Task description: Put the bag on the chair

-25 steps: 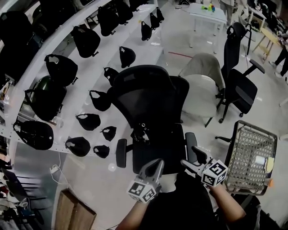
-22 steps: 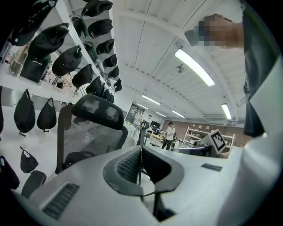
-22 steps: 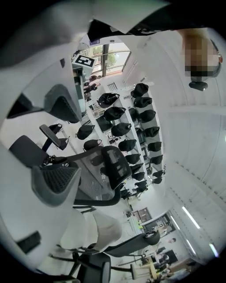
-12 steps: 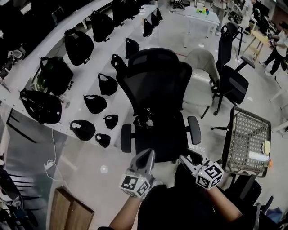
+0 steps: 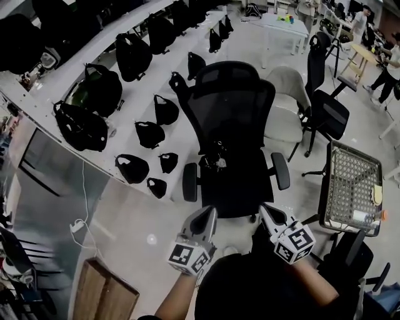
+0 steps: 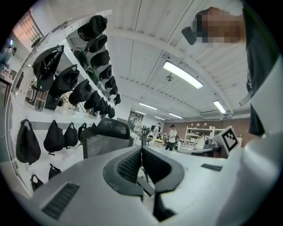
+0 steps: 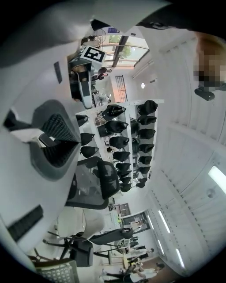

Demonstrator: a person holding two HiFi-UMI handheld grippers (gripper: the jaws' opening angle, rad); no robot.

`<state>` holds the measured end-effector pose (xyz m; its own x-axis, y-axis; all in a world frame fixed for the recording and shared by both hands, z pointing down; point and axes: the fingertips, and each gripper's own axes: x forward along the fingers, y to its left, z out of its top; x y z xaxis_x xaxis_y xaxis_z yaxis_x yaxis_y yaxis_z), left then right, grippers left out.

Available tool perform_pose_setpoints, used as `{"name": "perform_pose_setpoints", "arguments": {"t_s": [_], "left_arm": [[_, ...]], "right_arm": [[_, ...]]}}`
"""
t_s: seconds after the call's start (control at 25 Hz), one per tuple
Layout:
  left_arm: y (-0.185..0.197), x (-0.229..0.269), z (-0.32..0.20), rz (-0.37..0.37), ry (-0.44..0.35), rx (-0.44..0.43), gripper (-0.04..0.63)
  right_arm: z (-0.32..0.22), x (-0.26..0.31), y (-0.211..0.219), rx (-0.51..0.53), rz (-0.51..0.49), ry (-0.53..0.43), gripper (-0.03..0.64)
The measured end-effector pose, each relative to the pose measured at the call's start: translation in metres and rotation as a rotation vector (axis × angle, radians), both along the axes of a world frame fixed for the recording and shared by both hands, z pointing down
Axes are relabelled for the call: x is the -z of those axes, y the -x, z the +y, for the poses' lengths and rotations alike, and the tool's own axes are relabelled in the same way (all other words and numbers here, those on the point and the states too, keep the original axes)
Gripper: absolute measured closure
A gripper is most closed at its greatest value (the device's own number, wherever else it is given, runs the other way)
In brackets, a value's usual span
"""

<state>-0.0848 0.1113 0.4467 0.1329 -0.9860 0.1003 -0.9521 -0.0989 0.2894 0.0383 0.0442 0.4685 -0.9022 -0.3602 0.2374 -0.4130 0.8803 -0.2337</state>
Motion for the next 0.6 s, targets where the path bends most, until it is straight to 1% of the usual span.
{"name": "perform_pose_setpoints", "arguments": {"t_s": [0.12,0.2,0.36,0.6], "left_arm": [[0.015,0.011,0.012,0.010,-0.023,0.058,0.583],[0.022,0.014,0.018,0.025,-0.031,0.082,0.583],[0.018,0.011,0.026,0.055,-0.033,0.069,0.583],[0.017,0.015,0.028,0.045,-0.041,0.080,0.583]], "right_arm": [[0.005,0.013,0.005,0.006,0.000,-0.038,0.617],[0.007,0.019,0.008,0.002,0.003,-0.050,0.617],[0.009,0.026,0.011,0.005,0.017,-0.070,0.617],[0.008,0.033,0.014,0.011,0.028,-0.087,0.617]]}}
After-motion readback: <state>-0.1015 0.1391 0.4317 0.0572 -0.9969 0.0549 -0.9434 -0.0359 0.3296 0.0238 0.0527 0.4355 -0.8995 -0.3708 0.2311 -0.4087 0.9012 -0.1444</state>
